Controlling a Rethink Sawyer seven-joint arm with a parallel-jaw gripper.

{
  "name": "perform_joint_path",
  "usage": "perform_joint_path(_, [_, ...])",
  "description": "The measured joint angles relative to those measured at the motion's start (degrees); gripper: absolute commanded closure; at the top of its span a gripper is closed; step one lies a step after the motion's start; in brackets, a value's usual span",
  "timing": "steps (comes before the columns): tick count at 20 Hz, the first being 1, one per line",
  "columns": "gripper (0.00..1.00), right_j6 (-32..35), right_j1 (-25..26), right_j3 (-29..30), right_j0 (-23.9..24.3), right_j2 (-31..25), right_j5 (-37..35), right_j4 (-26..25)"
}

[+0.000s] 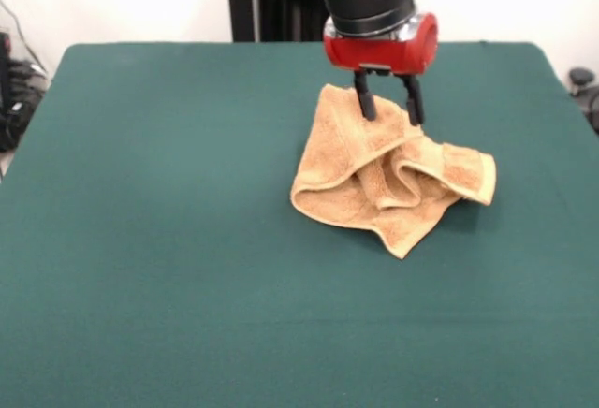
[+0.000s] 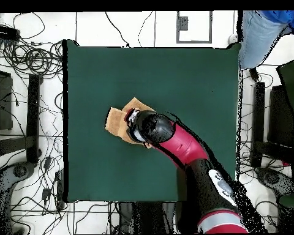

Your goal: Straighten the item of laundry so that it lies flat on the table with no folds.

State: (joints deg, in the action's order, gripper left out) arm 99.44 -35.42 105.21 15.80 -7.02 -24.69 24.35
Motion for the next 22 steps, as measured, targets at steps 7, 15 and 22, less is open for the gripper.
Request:
perform_joint_path(7, [0.00,0.19,3.31,-4.62,-4.25,3.22,1.02,-10.53])
perform_joint_path(15, [0.00,0.19,9.42,-13.83,-6.54,5.95,7.85,-31.44])
perform_joint_path(22, [0.00,0.19,13.06,-21.29,-6.07,7.25,10.81,-46.13])
